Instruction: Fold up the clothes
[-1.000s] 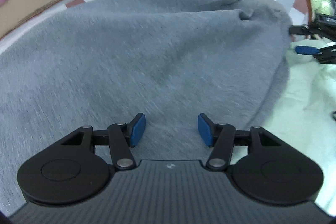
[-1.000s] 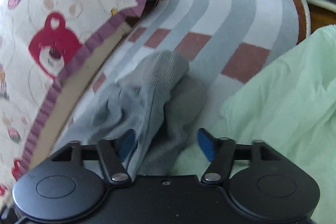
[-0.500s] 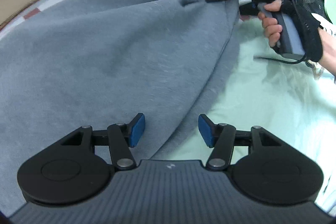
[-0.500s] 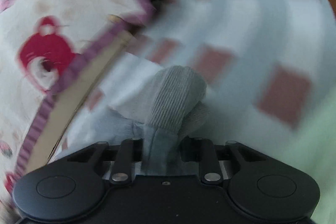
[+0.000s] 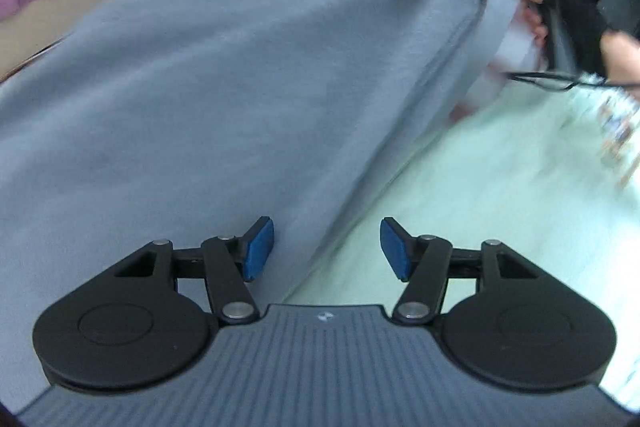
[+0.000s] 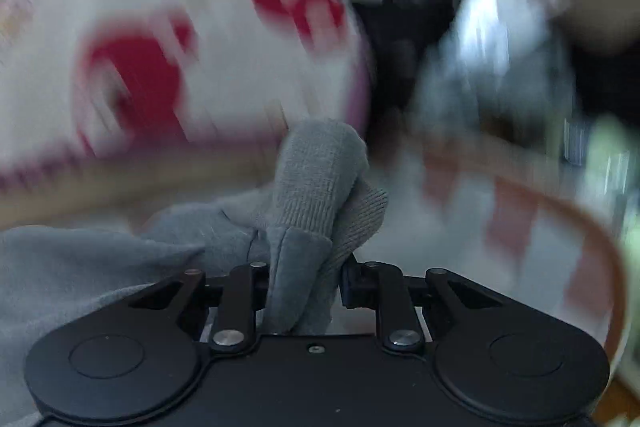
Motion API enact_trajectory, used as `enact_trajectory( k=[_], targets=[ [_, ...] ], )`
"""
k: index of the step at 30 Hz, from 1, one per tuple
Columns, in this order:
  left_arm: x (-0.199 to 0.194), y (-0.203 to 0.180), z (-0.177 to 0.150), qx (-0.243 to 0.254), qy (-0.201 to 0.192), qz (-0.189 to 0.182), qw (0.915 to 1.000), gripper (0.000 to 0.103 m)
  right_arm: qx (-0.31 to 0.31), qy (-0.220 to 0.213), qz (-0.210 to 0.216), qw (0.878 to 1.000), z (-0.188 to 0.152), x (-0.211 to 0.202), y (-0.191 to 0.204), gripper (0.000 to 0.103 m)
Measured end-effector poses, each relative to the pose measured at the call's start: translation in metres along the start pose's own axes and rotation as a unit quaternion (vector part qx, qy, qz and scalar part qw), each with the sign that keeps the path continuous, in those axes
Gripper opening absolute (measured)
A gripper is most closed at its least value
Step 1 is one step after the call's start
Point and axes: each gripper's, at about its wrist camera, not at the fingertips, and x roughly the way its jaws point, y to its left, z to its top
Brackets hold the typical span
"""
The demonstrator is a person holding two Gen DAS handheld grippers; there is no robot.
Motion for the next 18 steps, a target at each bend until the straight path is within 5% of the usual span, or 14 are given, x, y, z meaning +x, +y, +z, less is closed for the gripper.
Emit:
enact_trajectory(
  k=[3, 8, 11, 14, 16, 18],
  targets=[
    [0.0, 0.016, -0.014, -0.008, 0.027, 0.055, 0.9981, 0.058, 0.043, 0.031, -0.005, 0.999, -0.024, 0.02, -0.012, 0.026],
    [-0.024, 0.065, -0.025, -0.117, 0.02, 0.027, 0.9926, 0.058, 0.018, 0.019, 0.003, 1.0, -0.017, 0.012, -0.006, 0.025],
    [-0.039, 0.093, -0.035, -0.203, 0.015, 0.017, 0.9789, 0.058, -0.047, -0.048, 0.033, 0.997, 0.014, -0.036, 0.004, 0.024],
    [-0.05, 0.105, -0.044, -0.222, 0.003, 0.02, 0.9749, 0.059, -0.12, -0.134, 0.028, 0.983, 0.023, -0.067, 0.007, 0.027],
    [-0.048, 0.107, -0.044, -0.229, 0.009, 0.029, 0.9729, 0.059, -0.127, -0.1, 0.005, 0.987, 0.012, -0.046, -0.002, 0.035],
    [-0.051, 0.104, -0.047, -0.215, 0.019, 0.04, 0.9756, 0.059, -0.123, -0.012, -0.007, 0.992, -0.003, -0.01, -0.009, 0.036]
  ],
)
